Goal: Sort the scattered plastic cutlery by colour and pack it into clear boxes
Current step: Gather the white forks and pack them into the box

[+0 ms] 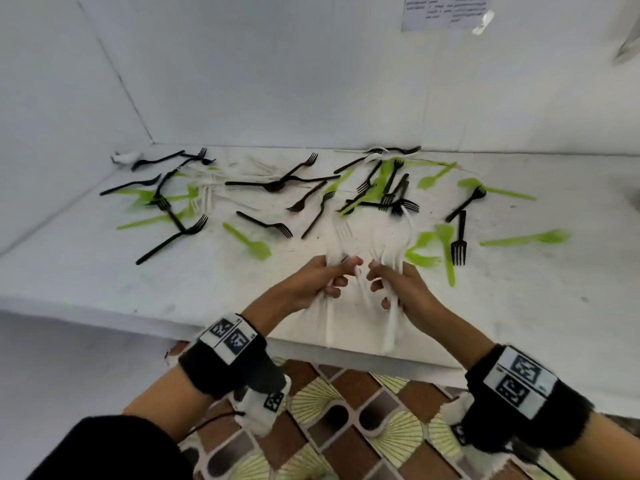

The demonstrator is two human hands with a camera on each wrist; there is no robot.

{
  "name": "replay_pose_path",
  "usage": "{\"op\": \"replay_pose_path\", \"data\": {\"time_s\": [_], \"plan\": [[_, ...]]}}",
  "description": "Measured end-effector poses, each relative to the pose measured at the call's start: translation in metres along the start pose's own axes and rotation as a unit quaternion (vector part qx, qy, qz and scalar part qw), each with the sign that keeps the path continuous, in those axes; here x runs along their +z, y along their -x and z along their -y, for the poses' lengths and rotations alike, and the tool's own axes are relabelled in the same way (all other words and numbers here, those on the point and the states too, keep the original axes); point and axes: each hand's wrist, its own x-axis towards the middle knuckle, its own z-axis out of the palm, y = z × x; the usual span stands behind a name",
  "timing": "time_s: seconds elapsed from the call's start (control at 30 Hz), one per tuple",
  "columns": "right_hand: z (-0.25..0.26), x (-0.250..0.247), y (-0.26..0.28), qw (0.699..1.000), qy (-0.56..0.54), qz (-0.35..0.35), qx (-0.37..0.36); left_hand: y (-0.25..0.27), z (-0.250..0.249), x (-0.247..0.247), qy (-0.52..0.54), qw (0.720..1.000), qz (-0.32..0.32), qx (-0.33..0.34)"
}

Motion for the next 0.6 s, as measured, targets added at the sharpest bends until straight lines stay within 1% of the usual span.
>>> {"op": "replay_pose_path", "data": {"time_s": [0.1, 0.13, 0.27, 0.37, 0.43, 0.5, 0.57, 0.6], "plan": [[-0.015, 0.005, 0.014, 1.000, -0.022, 0.015, 0.002, 0.005, 0.021, 0.014, 0.115, 0.992, 0.014, -0.043], [-0.019, 0.005, 0.017, 1.000, -0.024, 0.012, 0.003, 0.006, 0.026, 0.017, 0.138, 0.989, 0.012, -0.049], [-0.026, 0.002, 0.018, 1.000, -0.005, 0.008, 0.013, 0.007, 0.037, 0.021, 0.154, 0.988, 0.001, -0.033], [-0.027, -0.001, 0.021, 0.999, -0.021, 0.027, -0.001, 0.007, 0.040, 0.018, 0.204, 0.978, 0.007, -0.034], [-0.028, -0.001, 0.024, 0.999, -0.030, 0.026, -0.010, 0.008, 0.041, 0.015, 0.259, 0.965, 0.014, -0.034], [-0.030, 0.000, 0.025, 1.000, -0.003, -0.005, -0.006, 0.007, 0.043, 0.013, 0.295, 0.955, -0.004, -0.022], [-0.030, 0.002, 0.025, 0.998, 0.050, -0.028, -0.013, 0.005, 0.047, 0.012, 0.276, 0.960, -0.032, -0.017], [-0.029, 0.003, 0.026, 0.997, 0.068, -0.026, -0.020, 0.004, 0.049, 0.012, 0.266, 0.963, -0.045, -0.013]]}}
